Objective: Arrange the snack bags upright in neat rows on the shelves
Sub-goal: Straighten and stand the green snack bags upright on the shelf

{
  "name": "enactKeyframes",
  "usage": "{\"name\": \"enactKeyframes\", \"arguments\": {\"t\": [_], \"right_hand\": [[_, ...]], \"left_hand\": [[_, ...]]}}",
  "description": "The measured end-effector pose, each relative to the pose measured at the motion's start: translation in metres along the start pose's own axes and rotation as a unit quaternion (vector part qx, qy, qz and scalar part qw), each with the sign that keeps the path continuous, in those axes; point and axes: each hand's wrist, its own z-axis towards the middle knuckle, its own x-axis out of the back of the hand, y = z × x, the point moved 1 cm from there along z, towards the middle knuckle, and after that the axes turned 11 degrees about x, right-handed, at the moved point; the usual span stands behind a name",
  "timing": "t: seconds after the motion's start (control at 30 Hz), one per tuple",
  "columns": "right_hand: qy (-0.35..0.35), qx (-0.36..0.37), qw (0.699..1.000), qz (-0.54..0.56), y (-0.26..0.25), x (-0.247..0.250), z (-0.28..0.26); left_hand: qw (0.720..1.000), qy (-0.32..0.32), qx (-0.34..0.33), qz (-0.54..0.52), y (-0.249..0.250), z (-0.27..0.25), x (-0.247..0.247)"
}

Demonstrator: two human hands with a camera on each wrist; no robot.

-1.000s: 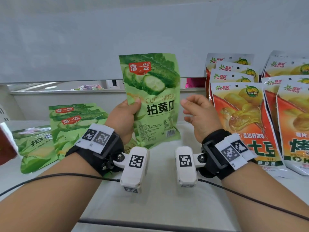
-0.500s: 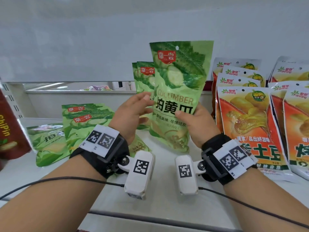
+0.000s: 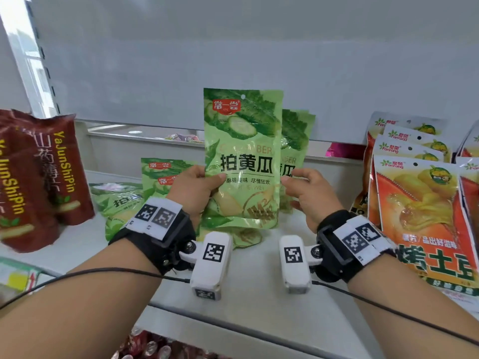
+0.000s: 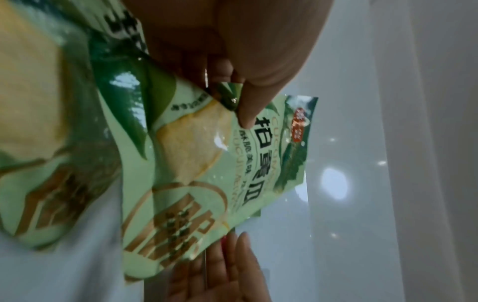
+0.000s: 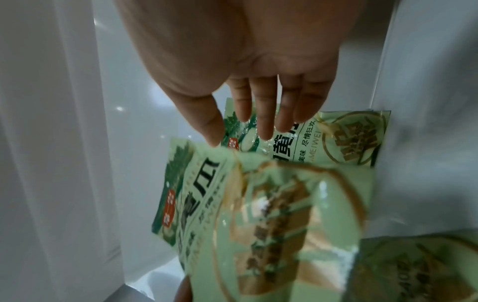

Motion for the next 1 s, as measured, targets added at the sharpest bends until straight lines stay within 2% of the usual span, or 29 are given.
{"name": "enactKeyframes", "arguments": {"t": [0.07,0.33,0.47,0.57,0.73,0.87,1.0], "right_hand": [[0.012,-0.009,0.999,-0.032,0.004,-0.006,0.007],[0.049,-0.037,0.988,-0.143,0.006,-0.018,0.037],[0.090,-0.065,0.976,-0.188,0.013,-0.013,0.050],[0.113,-0.091,0.965,-0.219,0.020,-0.010,0.055],[0.107,-0.127,0.958,-0.234,0.029,-0.010,0.062],[0.109,-0.123,0.958,-0.237,0.034,-0.008,0.066],[0.102,-0.066,0.961,-0.249,0.035,-0.004,0.065]], "left_hand": [[0.999,0.046,0.002,0.008,0.002,0.007,0.015],[0.988,0.140,0.059,0.028,0.010,0.035,0.057],[0.967,0.176,0.057,0.177,0.013,0.038,0.060],[0.962,0.178,0.023,0.208,0.017,0.035,0.058],[0.983,0.124,-0.064,0.124,0.022,0.031,0.046],[0.993,0.062,-0.062,0.085,0.020,0.037,0.028],[0.996,0.008,-0.048,0.069,0.017,0.039,0.008]]}}
